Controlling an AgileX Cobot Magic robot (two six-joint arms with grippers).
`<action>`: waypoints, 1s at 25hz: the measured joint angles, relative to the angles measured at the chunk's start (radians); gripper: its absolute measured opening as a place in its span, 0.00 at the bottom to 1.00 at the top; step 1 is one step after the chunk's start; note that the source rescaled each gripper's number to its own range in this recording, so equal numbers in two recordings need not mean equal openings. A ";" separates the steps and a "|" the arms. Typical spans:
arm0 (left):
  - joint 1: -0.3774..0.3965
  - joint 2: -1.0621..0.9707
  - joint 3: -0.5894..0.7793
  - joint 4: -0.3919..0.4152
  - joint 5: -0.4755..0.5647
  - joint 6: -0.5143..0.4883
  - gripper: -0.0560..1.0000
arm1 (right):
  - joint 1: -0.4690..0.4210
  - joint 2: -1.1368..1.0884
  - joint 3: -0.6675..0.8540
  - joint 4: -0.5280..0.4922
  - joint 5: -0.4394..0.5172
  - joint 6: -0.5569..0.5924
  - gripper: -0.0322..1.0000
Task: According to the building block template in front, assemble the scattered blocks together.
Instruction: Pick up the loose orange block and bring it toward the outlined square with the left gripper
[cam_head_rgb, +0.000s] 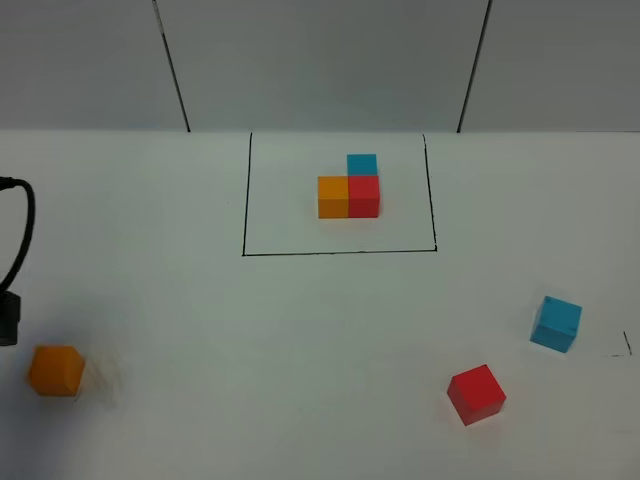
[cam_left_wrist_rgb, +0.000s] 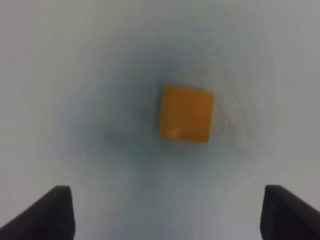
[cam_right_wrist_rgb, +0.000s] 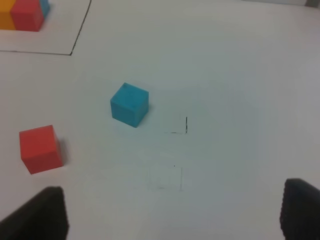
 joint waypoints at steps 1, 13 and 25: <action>0.000 0.027 0.000 0.000 -0.023 0.004 0.69 | 0.000 0.000 0.000 0.000 0.000 0.000 0.74; 0.000 0.286 0.000 -0.161 -0.169 0.150 0.69 | 0.000 0.000 0.000 0.000 0.000 0.000 0.74; 0.000 0.415 0.000 -0.164 -0.244 0.151 0.69 | 0.000 0.000 0.000 0.000 0.000 0.000 0.74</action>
